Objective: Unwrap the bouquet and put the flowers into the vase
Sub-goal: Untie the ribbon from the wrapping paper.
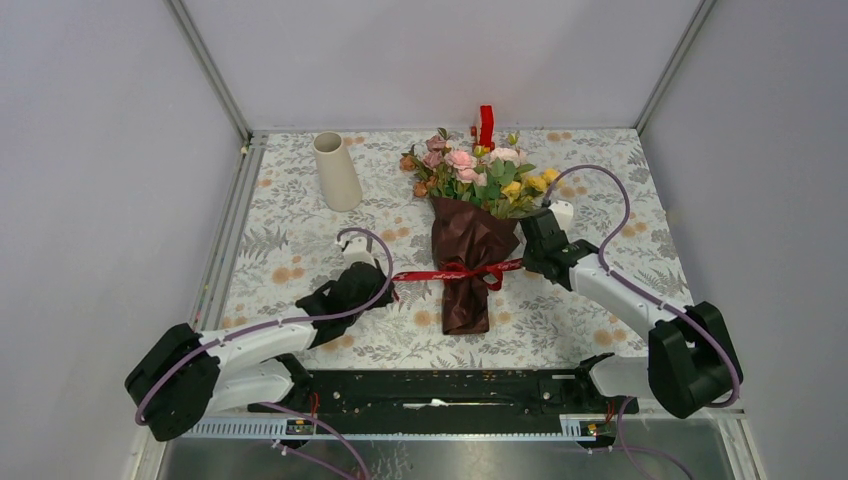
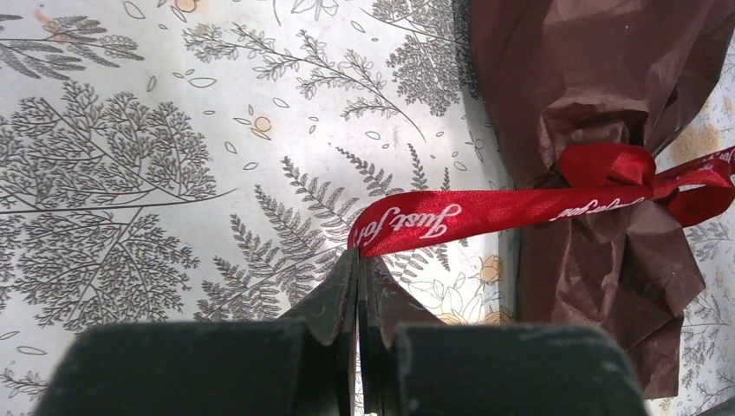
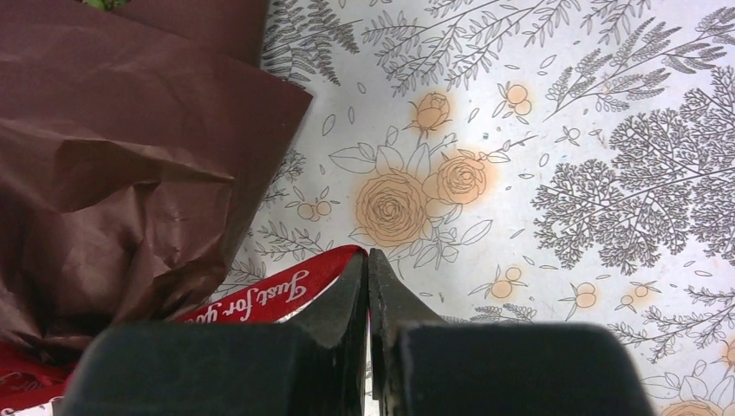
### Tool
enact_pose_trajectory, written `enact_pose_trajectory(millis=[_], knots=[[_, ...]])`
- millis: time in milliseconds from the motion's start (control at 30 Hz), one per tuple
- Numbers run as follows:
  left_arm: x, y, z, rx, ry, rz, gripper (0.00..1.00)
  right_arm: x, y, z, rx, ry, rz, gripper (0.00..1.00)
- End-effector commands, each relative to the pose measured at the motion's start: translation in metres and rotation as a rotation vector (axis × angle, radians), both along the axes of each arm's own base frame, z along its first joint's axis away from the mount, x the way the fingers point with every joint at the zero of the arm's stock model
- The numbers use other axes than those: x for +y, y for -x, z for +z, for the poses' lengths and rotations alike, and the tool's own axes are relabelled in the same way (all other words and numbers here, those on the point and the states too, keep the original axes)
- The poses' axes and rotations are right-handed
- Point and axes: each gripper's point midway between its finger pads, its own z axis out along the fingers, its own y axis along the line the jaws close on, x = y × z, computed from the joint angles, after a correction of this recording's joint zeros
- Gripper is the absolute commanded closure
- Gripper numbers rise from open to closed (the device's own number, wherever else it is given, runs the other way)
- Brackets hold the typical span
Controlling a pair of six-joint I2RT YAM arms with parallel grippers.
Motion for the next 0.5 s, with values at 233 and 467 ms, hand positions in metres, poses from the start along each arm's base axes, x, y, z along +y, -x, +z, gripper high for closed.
enact_pose_trajectory(millis=[233, 467], knots=[[0.018, -0.006, 0.008, -0.018, 0.028, 0.035, 1.0, -0.012, 0.002, 0.006, -0.022, -0.038, -0.039, 1.0], [0.028, -0.006, 0.007, -0.016, 0.029, 0.053, 1.0, -0.025, 0.001, 0.007, -0.031, -0.033, -0.069, 1.0]])
